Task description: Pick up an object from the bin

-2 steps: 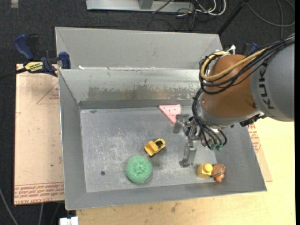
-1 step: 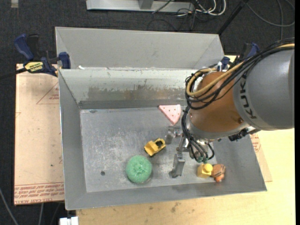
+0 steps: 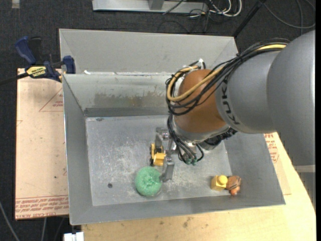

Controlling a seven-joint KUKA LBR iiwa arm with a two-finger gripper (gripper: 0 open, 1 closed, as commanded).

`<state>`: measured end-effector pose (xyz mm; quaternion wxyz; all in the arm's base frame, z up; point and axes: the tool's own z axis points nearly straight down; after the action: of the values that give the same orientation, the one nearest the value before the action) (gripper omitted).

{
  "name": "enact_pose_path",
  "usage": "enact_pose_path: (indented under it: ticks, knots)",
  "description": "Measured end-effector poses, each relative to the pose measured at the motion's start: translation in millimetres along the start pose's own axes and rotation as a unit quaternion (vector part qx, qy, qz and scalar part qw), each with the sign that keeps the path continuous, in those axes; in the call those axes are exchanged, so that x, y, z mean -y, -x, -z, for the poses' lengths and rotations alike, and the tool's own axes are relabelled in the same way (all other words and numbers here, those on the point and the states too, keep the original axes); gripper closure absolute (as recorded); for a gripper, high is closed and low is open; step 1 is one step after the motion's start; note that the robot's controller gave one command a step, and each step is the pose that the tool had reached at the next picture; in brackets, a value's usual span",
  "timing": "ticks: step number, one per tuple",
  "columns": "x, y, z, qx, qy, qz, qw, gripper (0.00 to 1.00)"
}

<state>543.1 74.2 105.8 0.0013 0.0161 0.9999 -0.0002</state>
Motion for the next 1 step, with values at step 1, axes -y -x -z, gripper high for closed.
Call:
enact_pose_path:
  ticks: [1]
  knots:
    - [6.8, -5.7, -30.6, 0.0052, 0.002, 0.018, 0.9998, 1.0]
